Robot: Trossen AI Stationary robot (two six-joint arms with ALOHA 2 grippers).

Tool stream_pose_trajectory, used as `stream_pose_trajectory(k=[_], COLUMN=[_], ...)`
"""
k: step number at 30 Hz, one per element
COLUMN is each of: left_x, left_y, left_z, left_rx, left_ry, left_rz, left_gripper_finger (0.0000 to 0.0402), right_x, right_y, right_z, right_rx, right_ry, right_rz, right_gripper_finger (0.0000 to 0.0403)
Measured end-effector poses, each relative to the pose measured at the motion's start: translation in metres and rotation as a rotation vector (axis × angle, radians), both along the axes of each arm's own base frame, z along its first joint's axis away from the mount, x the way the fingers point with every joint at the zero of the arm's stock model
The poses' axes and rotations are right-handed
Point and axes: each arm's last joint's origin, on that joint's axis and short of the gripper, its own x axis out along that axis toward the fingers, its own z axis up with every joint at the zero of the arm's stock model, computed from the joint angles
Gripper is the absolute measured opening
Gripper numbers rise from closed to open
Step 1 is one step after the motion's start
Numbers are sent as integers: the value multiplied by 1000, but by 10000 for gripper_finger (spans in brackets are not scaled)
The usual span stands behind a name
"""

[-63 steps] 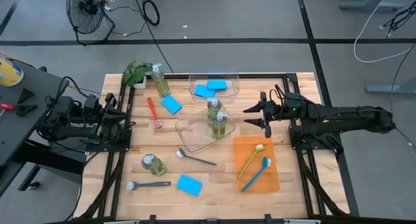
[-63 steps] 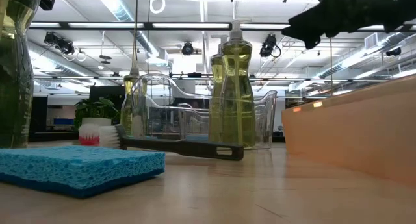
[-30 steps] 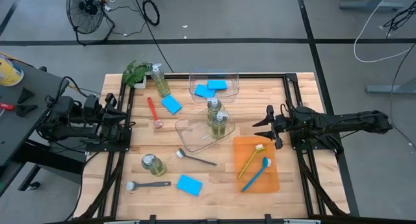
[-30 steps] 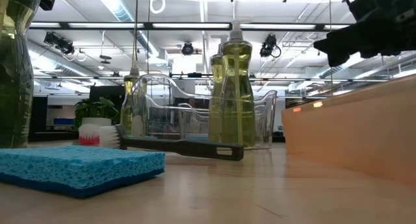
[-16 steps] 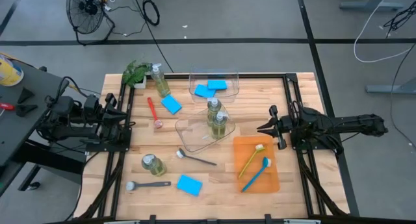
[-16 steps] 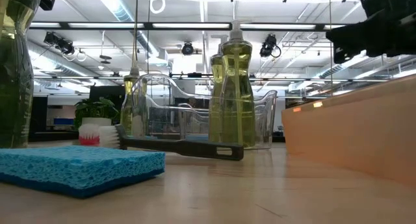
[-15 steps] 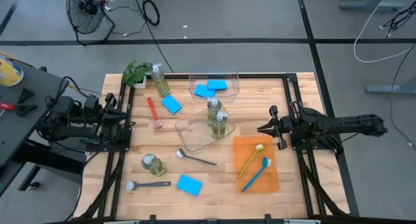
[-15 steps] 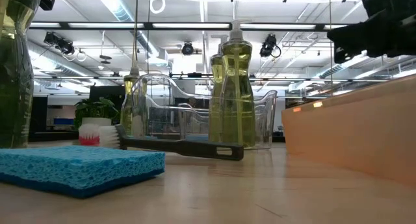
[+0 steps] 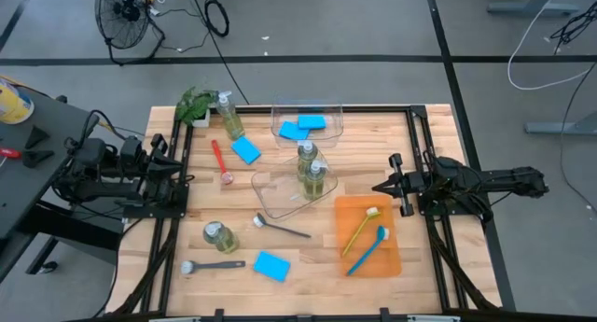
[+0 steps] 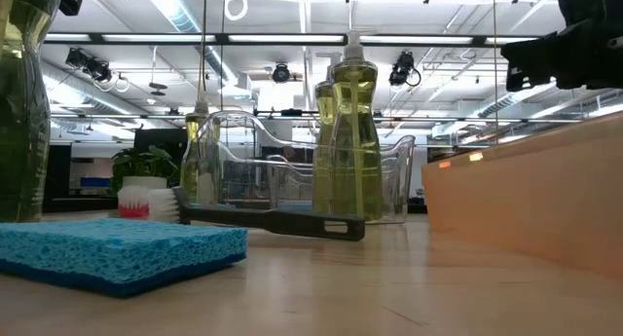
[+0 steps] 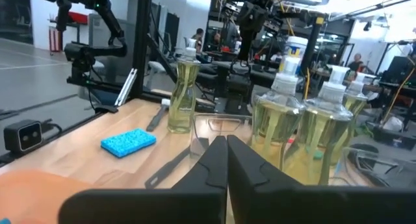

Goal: Pick & Place Kitchen Sink Supplies
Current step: Put the green dish soap into the bottom transparent bin

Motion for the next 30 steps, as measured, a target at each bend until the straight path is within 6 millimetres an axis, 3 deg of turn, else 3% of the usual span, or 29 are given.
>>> stream_pose_trajectory(k=[9,17,30], left_x=[0,0,0], left_y=[0,0,0], left_z=[0,0,0], left_rx=[0,0,0], left_ry=[0,0,0], left_rz=[0,0,0], left_gripper_finger=[37,37,37], right_x=[-6,-7,-7], right_y=[-1,-6,-6], right_z=[-3,-5,-5], right_rx=[0,13,154], right_ry=[22,37,48], right_rz=[-10,-130,-122], right_gripper_finger=[1,1,6])
